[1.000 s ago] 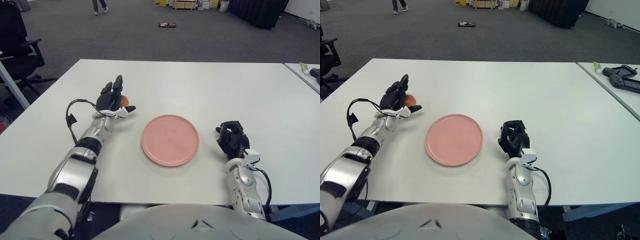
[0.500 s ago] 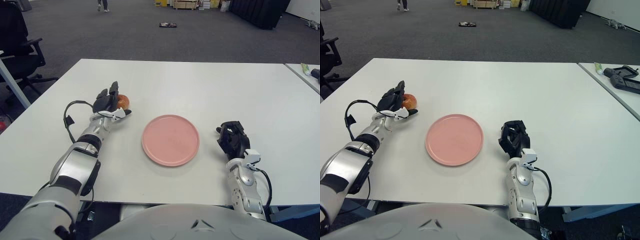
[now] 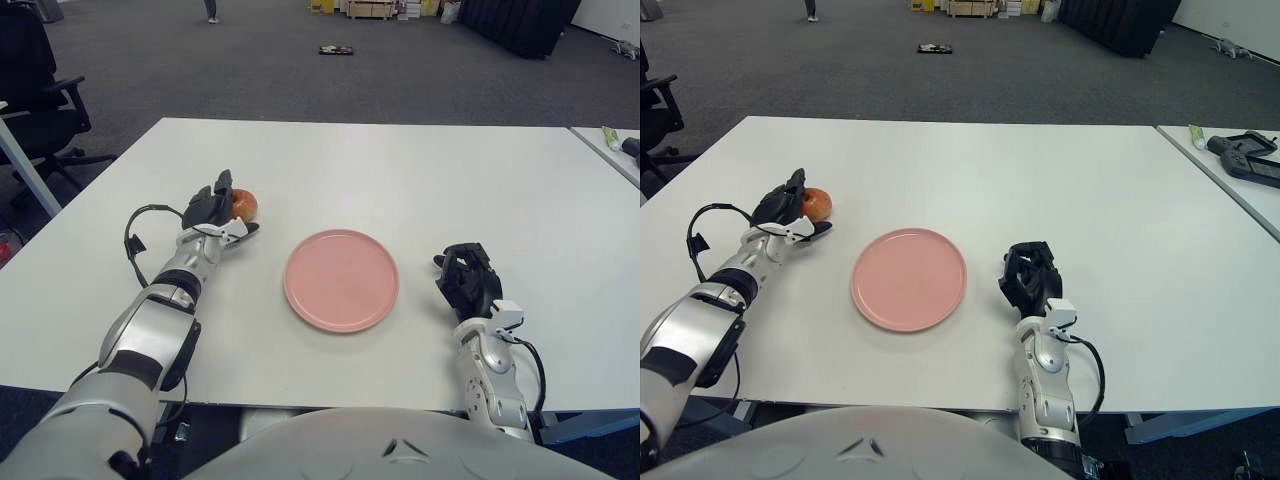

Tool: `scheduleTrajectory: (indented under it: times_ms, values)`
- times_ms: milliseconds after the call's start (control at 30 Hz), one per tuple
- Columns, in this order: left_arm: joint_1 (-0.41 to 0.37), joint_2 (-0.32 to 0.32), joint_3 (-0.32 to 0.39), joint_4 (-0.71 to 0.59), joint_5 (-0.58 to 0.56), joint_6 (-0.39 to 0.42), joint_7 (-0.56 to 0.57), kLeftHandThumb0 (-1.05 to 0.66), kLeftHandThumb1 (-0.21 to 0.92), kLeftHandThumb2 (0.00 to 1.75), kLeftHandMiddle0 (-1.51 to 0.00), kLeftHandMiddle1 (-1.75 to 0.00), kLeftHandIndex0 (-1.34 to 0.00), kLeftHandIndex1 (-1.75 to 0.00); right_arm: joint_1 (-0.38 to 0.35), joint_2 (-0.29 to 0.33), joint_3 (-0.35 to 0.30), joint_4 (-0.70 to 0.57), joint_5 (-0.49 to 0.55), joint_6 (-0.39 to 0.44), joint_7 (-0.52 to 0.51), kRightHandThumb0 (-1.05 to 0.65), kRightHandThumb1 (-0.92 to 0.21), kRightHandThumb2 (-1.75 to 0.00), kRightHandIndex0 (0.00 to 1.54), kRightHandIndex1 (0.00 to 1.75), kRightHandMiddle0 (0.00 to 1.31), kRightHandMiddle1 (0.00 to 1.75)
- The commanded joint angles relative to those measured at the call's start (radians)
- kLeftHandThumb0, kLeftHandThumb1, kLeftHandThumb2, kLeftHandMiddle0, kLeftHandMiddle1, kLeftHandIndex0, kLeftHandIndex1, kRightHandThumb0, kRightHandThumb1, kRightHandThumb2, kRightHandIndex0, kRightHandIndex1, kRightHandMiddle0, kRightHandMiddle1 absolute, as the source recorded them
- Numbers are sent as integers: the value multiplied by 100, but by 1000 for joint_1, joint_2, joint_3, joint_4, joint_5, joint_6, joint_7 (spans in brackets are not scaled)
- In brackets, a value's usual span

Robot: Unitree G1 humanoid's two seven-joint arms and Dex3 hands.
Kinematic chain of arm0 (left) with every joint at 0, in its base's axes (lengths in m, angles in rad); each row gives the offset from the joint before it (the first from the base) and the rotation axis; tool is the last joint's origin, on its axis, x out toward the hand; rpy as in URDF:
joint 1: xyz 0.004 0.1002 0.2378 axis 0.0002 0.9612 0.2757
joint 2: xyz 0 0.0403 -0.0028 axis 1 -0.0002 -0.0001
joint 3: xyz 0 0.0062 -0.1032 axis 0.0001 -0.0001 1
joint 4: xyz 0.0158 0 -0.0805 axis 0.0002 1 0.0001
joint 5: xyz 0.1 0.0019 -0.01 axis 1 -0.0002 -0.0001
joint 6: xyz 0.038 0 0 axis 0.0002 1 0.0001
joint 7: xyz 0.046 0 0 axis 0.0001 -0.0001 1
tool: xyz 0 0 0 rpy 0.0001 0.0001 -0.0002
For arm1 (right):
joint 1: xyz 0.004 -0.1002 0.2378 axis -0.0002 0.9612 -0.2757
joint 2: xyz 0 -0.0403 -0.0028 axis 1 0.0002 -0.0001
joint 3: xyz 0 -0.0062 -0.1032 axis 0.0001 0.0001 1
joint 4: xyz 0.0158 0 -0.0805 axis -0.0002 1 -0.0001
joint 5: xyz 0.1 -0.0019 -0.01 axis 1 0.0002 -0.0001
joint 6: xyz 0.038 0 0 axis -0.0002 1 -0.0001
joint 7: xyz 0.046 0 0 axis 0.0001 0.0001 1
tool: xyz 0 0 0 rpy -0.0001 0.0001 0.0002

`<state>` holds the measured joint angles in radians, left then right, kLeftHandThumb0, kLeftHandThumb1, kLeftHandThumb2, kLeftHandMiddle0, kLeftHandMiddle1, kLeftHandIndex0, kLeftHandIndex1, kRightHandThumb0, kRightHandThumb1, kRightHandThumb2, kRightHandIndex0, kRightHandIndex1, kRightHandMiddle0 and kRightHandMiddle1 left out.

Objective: Put the apple into the plate.

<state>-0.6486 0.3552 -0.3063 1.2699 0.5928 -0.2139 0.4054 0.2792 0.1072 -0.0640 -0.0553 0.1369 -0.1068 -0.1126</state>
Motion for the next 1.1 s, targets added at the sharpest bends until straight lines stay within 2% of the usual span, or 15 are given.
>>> scheduleTrajectory:
  times_ms: [0, 267, 467, 567, 733, 1067]
  values:
    - [-18, 3, -4, 17, -11, 20, -25, -97, 70, 57, 0, 0, 0, 0, -1, 15, -7, -2, 8, -7, 2, -37, -73, -79, 49, 136, 30, 175]
    - [-29, -8, -32, 30, 6, 34, -43, -97, 72, 59, 0, 0, 0, 0, 0, 20, -8, -8, 4, -4, -7, -37, -73, -79, 50, 136, 30, 175]
    - [-45, -18, -97, 43, 54, 26, -48, -98, 74, 60, 0, 0, 0, 0, 1, 20, -8, -9, 2, -8, -8, -37, -73, -80, 51, 137, 31, 175]
    - [-53, -15, -132, 49, 79, 17, -48, -101, 80, 55, 0, 0, 0, -1, 2, 20, -8, -10, 0, -12, -8, -37, -72, -81, 51, 137, 31, 175]
    - [-76, -13, -205, 57, 139, -3, -36, -103, 90, 44, 0, 0, 0, -12, 4, 24, -10, -10, 7, -22, -6, -38, -71, -82, 52, 137, 32, 175]
    - [-124, -21, -298, 52, 206, -10, -30, -101, 92, 43, 0, 0, 0, -22, 7, 30, -8, -11, 11, -26, -8, -38, -70, -83, 53, 137, 32, 175]
